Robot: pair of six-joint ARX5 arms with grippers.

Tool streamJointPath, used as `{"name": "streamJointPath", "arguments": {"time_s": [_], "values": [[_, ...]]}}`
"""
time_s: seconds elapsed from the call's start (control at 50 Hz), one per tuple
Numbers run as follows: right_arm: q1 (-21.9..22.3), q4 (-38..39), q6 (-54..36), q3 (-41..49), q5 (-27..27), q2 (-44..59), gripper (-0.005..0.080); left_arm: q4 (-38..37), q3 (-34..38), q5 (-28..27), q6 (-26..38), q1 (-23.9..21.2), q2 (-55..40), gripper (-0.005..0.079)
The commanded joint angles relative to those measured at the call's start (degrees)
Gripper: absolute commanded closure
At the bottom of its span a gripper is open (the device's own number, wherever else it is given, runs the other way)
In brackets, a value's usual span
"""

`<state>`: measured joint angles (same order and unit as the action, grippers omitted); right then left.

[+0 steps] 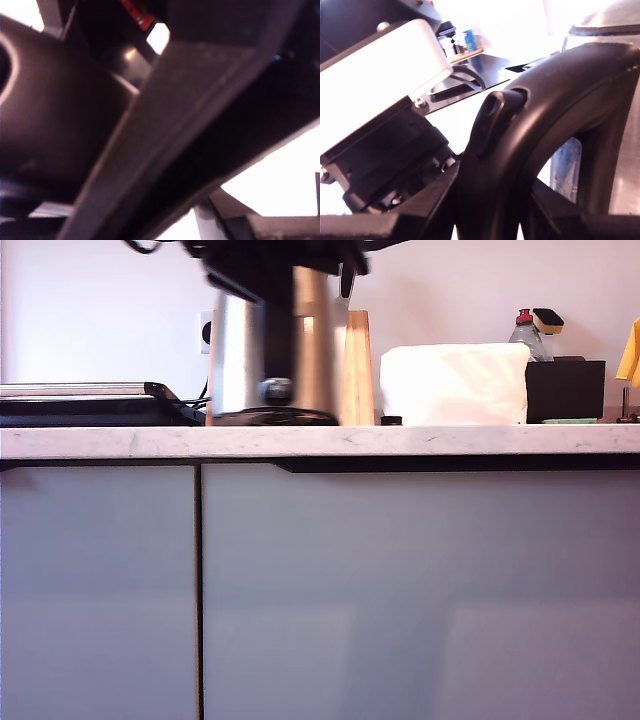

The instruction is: Pick up the kettle and place it to the side

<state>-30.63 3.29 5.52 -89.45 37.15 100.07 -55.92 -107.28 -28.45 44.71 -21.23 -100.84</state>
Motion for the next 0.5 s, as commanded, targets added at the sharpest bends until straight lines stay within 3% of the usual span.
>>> {"name": "streamJointPath", "arguments": {"time_s": [0.0, 0.48], "values": [[0.52, 2.08, -5.51, -4.17, 1.38, -3.78, 0.0765, 2.64, -4.61, 2.99, -0.72, 7.17, 5.29, 0.0763], [-1.25, 0.72, -5.35, -9.14, 1.31, 4.42, 0.0765, -2.71, -4.59, 0.37, -0.76, 17.86, 5.27, 0.0763]]}}
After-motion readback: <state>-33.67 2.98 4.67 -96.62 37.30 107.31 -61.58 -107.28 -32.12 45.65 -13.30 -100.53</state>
